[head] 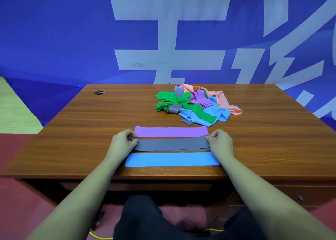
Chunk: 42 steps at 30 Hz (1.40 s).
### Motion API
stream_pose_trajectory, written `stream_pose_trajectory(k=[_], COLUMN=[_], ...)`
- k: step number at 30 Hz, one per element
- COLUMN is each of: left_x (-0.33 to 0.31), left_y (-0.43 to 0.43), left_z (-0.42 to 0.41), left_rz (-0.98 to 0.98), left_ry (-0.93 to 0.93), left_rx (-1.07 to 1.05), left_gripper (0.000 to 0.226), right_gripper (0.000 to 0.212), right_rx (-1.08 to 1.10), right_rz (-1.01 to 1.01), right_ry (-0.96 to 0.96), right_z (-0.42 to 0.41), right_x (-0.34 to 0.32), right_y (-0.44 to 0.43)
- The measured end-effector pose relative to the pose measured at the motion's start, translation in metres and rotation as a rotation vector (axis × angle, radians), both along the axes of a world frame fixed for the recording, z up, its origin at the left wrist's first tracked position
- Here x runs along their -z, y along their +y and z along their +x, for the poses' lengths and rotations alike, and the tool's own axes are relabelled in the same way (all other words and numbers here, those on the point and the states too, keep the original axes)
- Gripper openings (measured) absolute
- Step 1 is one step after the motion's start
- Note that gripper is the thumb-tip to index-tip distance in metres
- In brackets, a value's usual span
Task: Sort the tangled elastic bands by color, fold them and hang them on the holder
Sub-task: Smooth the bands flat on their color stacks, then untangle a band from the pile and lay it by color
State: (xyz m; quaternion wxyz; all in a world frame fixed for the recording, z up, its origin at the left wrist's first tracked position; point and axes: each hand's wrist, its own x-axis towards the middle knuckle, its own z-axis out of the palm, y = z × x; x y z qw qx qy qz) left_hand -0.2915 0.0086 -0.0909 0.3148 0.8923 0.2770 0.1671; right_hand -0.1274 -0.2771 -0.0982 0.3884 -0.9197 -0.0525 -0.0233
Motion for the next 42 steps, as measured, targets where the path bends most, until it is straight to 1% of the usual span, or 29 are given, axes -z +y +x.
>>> stream_pose_trajectory(k=[3, 6, 9, 13, 18, 22, 25, 28, 32, 35, 38, 40, 42], left_x=[0.004, 0.011, 0.014, 0.005, -0.025, -0.036, -0.036, -0.029, -0.009, 0.01, 0.017, 0.017, 0.015], left_y=[-0.003, -0.003, -0.001, -0.008, -0.043, -0.081, -0.103, -0.119, -0.122, -0.114, -0.108, -0.107, -0.107], left_z=[0.003, 0.004, 0.003, 0.015, 0.075, 0.143, 0.189, 0.228, 0.26, 0.27, 0.272, 0.273, 0.274], left_rz=[0.08, 0.205, 0.227, 0.252, 0.244, 0.21, 0.232, 0.254, 0.258, 0.267, 0.25, 0.275, 0.299], left_ry=[-0.004, -0.012, 0.011, -0.057, -0.1, -0.091, -0.083, -0.093, -0.035, 0.048, 0.031, 0.033, 0.064], left_rx=[0.018, 0.061, 0.061, 0.084, 0.225, 0.347, 0.415, 0.476, 0.515, 0.515, 0.508, 0.516, 0.534], left_gripper=[0.006, 0.005, 0.008, 0.009, 0.009, 0.014, 0.018, 0.019, 0.029, 0.036, 0.041, 0.049, 0.052], right_gripper=[0.018, 0.012, 0.018, 0.016, 0.013, 0.005, 0.013, 0.029, 0.043, 0.037, 0.025, 0.021, 0.005], right_rx=[0.012, -0.015, -0.059, -0.122, -0.097, -0.075, -0.098, -0.089, -0.076, -0.014, 0.029, 0.047, 0.052], right_rz=[-0.041, -0.078, -0.108, -0.11, -0.118, -0.124, -0.103, -0.062, -0.106, -0.116, -0.176, -0.198, -0.138], right_ry=[-0.021, -0.078, -0.127, -0.167, -0.149, -0.055, -0.053, -0.027, 0.07, 0.088, 0.065, 0.044, 0.031], right_z=[-0.002, -0.005, -0.005, 0.005, 0.048, 0.079, 0.097, 0.115, 0.134, 0.143, 0.141, 0.141, 0.142], right_x=[0.003, 0.008, 0.011, 0.001, -0.025, -0.035, -0.034, -0.029, -0.013, 0.004, 0.013, 0.014, 0.014], right_y=[-0.001, -0.001, -0.002, -0.009, -0.022, -0.03, -0.026, -0.014, -0.001, 0.003, 0.009, 0.012, 0.011])
